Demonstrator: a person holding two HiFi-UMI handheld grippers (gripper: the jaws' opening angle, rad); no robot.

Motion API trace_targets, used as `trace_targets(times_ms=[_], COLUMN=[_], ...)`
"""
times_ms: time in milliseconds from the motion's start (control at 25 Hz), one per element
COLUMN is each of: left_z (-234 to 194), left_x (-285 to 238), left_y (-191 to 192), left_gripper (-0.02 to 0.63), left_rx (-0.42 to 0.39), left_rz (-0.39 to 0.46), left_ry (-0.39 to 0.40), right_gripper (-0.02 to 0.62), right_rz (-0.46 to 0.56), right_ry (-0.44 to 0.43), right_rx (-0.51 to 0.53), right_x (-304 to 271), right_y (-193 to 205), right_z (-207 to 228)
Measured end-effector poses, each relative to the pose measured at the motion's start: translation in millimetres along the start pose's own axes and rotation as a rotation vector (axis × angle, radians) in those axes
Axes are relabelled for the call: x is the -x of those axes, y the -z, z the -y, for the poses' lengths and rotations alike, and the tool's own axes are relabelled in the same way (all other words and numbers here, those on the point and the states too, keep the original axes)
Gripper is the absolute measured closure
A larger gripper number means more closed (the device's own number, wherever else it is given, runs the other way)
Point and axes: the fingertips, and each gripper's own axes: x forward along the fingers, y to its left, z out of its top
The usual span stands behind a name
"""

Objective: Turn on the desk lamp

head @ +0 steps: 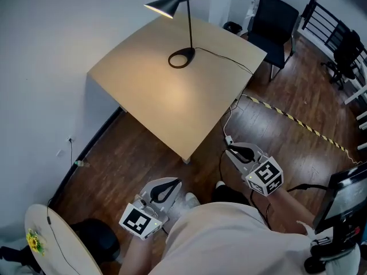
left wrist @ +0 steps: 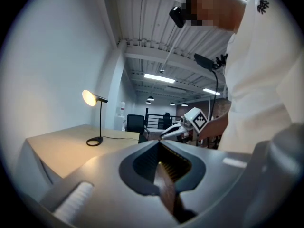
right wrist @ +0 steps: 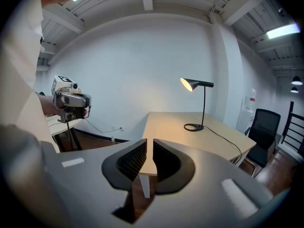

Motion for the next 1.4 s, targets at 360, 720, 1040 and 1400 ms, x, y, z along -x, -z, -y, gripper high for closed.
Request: trace_targets(times_ms=[360, 720, 1040, 1400], left_z=[-350, -225, -187, -203], left_x=[-108, -140, -136, -102], left_y=[40, 16, 9, -20], left_gripper=[0.589, 0.589, 0.589, 0.589], left_rx=[0.205, 0.232, 0.224, 0.175], left_rz=[-0.078, -0.113, -0.139, -0.101], left_ry=[-0.191, -0.237, -0.184, -0.151], right_gripper=[0.551, 0.551, 0.551, 0.552], right_rz=[-0.072, -0.058, -0.041, 0.042], right_ry=[-0.299, -0.316, -0.242, -0.187], right_rx=[-0.055, -0.091, -0.102, -0.125], right_x=[-337, -206, -162, -170], right_y=[-49, -8, -13, -74], right_z=[146, 153, 152, 126])
